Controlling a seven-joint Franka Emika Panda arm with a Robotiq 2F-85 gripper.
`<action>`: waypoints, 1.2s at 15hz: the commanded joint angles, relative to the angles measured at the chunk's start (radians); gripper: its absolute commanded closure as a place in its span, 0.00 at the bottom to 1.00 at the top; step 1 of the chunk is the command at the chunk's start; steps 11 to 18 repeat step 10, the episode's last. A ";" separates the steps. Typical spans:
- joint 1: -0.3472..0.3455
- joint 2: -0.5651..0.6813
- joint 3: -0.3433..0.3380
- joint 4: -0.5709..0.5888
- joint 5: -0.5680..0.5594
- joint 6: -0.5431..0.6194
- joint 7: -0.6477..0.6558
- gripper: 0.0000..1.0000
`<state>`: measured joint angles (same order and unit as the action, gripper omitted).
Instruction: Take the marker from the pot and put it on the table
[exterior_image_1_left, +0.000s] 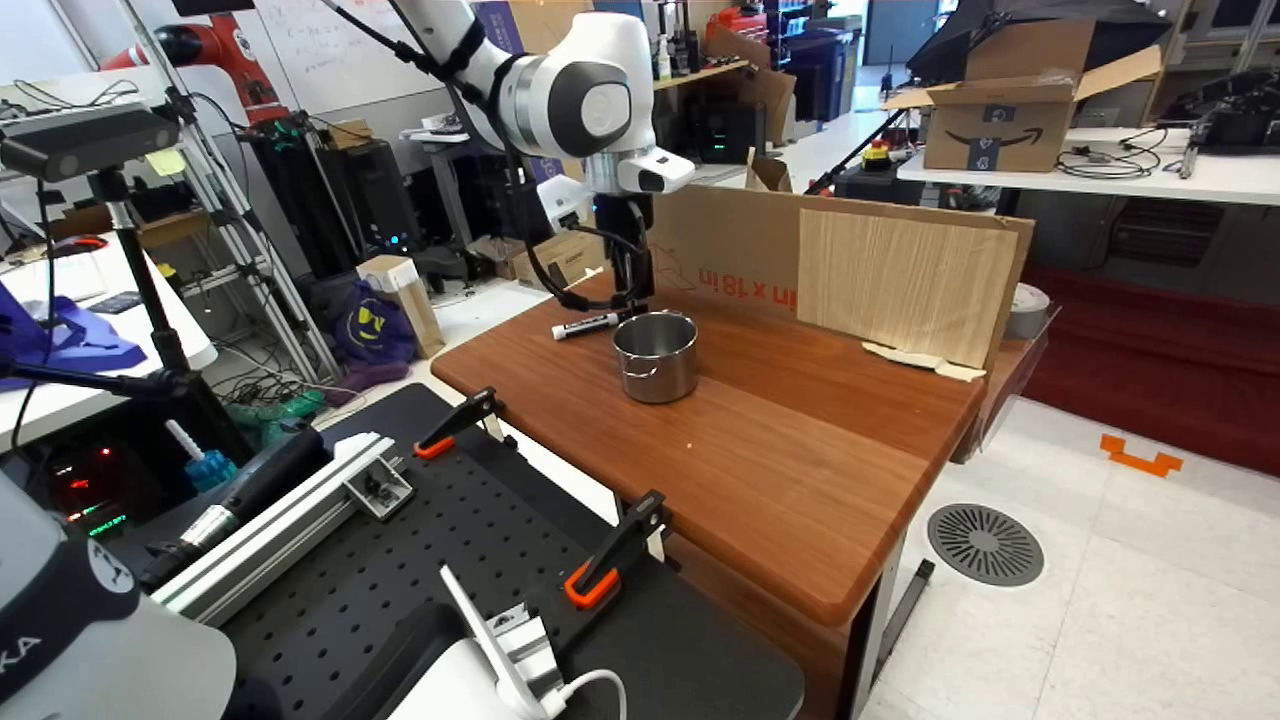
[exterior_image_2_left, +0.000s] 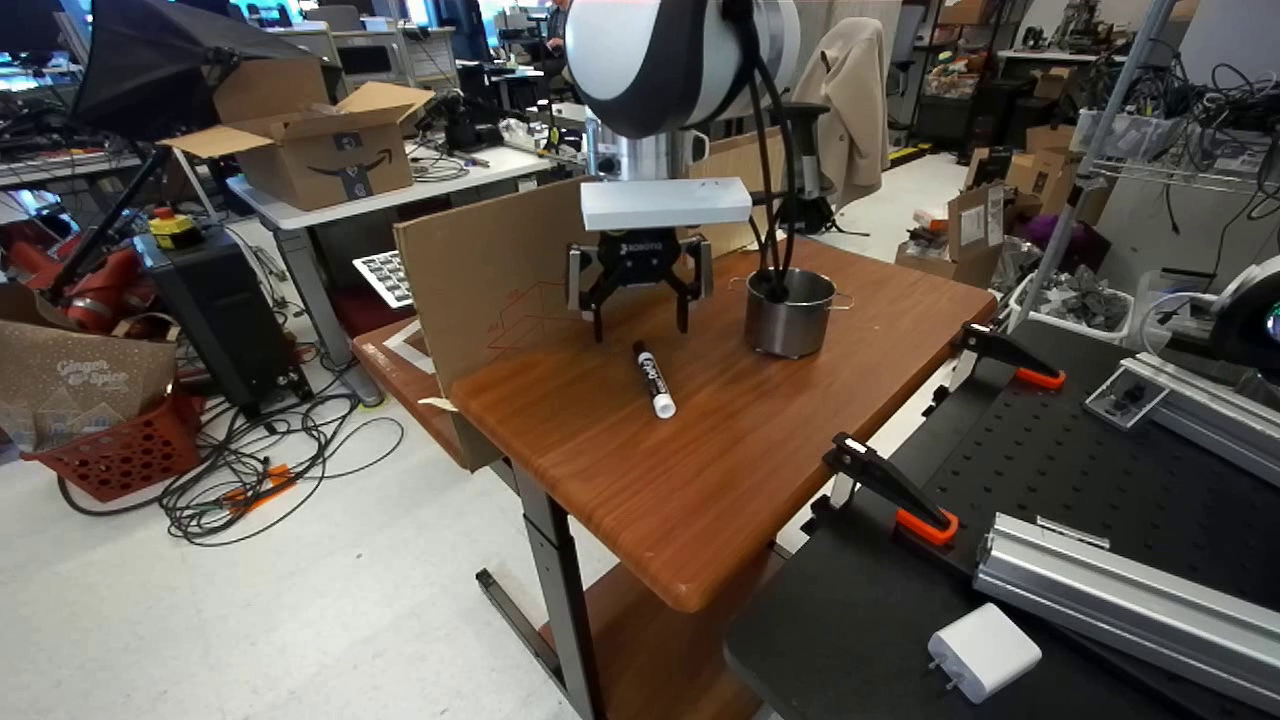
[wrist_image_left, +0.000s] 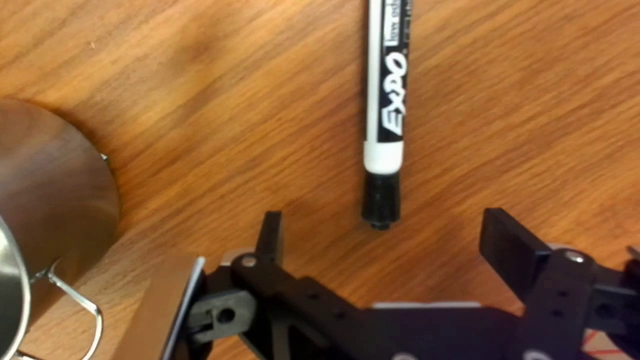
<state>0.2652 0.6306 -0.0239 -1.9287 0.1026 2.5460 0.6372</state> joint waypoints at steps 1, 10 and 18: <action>0.021 -0.084 -0.010 -0.055 -0.016 -0.007 0.018 0.00; 0.002 -0.214 0.016 -0.148 -0.016 -0.051 0.007 0.00; 0.002 -0.214 0.016 -0.148 -0.016 -0.051 0.007 0.00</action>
